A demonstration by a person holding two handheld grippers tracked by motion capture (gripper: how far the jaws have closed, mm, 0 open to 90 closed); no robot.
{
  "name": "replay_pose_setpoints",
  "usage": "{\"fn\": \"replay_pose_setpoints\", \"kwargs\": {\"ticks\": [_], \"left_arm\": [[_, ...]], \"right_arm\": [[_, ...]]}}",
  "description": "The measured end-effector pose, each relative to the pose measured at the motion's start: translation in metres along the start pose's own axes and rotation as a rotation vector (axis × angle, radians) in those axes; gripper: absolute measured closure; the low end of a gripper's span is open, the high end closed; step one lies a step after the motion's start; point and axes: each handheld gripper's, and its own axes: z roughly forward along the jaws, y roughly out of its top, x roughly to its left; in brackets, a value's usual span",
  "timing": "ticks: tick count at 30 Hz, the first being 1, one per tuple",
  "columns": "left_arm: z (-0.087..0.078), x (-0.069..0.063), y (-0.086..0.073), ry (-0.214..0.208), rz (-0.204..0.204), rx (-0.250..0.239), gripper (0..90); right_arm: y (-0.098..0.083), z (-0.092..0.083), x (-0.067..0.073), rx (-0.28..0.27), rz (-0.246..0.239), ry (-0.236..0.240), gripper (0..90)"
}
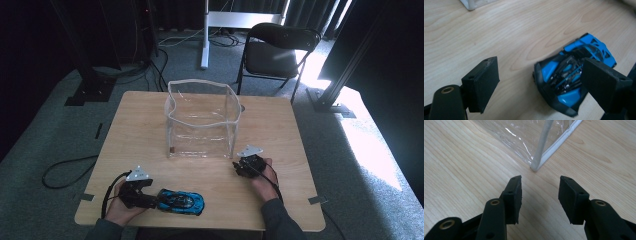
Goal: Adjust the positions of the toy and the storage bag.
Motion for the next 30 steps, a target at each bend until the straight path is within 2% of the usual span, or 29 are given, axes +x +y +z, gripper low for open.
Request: {"fn": "replay_pose_setpoints", "kwargs": {"ticks": [3, 6, 14, 19, 24, 27, 30], "left_arm": [[0.002, -0.001, -0.003, 0.011, 0.005, 0.026, 15.8], [0.003, -0.003, -0.006, 0.001, 0.010, 0.035, 15.8], [0.006, -0.010, -0.017, -0.014, 0.053, 0.078, 15.7], [0.011, -0.012, -0.021, 0.014, 0.081, 0.116, 14.1], [0.014, -0.009, -0.021, -0.001, 0.076, 0.102, 13.0], [0.013, -0.012, -0.022, 0.009, 0.095, 0.123, 14.6], [0.012, -0.013, -0.025, -0.008, 0.103, 0.137, 14.5]], "right_arm": [[0.000, 0.000, 0.001, 0.000, 0.000, 0.001, 53.1], [0.000, 0.001, 0.001, 0.003, -0.002, -0.001, 53.1], [0.000, 0.001, 0.001, 0.008, -0.002, -0.002, 53.1], [-0.001, 0.002, 0.002, 0.009, -0.003, -0.003, 53.0], [-0.001, 0.003, 0.002, 0.010, -0.003, -0.004, 53.0], [-0.002, 0.001, 0.001, 0.005, -0.004, -0.005, 52.9], [-0.003, 0.001, 0.000, 0.006, 0.002, -0.005, 52.9]]}}
